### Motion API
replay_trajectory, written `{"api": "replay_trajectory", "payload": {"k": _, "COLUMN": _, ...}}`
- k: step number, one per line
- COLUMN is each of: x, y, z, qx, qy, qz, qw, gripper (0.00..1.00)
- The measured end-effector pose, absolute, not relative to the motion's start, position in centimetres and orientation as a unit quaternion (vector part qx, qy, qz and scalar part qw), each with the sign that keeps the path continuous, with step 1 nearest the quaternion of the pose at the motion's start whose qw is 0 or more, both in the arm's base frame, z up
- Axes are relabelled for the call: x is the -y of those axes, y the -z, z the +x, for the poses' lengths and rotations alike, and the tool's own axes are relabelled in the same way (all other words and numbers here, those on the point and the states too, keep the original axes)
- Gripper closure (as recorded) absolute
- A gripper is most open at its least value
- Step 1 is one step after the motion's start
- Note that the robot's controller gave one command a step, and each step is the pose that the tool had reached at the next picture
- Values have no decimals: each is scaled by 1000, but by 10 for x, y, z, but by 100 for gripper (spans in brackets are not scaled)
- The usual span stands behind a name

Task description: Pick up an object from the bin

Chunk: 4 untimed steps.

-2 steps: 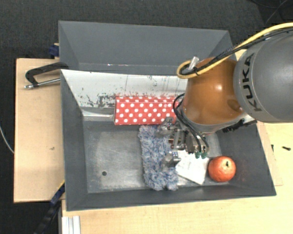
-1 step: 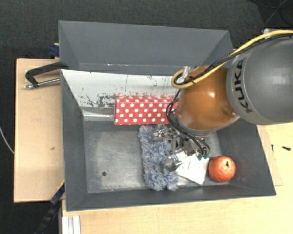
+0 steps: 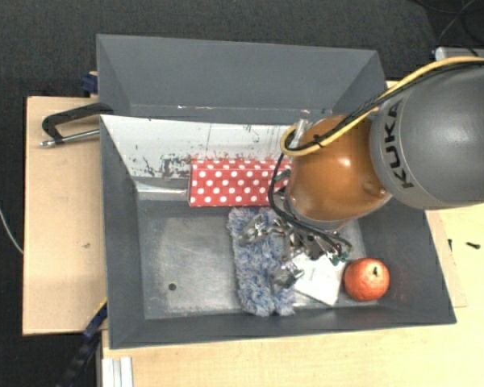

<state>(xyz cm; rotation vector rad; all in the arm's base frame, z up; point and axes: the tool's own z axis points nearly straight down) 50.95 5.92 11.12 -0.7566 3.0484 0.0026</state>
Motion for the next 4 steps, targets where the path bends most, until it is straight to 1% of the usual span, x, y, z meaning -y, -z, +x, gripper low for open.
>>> {"api": "replay_trajectory", "payload": {"k": 1, "x": -82, "y": -131, "z": 526, "qx": -947, "qy": 0, "qz": -322, "qw": 5, "gripper": 0}}
{"api": "replay_trajectory", "payload": {"k": 2, "x": -91, "y": -93, "z": 521, "qx": -883, "qy": 0, "qz": -469, "qw": 1, "gripper": 0}}
{"api": "replay_trajectory", "payload": {"k": 3, "x": -81, "y": -77, "z": 536, "qx": -858, "qy": -2, "qz": -514, "qw": -18, "gripper": 100}}
{"api": "replay_trajectory", "payload": {"k": 4, "x": -81, "y": -77, "z": 537, "qx": -858, "qy": -2, "qz": -514, "qw": -18, "gripper": 100}}
